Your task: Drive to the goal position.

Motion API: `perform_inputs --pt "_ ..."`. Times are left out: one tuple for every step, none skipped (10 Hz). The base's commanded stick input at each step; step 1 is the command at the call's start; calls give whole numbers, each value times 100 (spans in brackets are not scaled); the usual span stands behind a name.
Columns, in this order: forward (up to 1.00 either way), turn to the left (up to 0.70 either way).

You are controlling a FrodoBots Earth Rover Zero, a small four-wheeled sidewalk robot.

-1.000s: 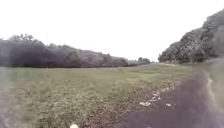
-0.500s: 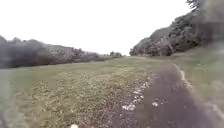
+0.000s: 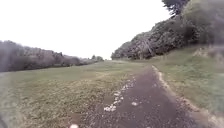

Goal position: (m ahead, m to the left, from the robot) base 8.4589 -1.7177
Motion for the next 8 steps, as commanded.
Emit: perform_inputs --pt "0 0" --pt "0 0" --pt "0 0" --pt "0 -3" --pt "0 -12" --pt "0 -59" --pt "0 -100" --pt "0 -100"
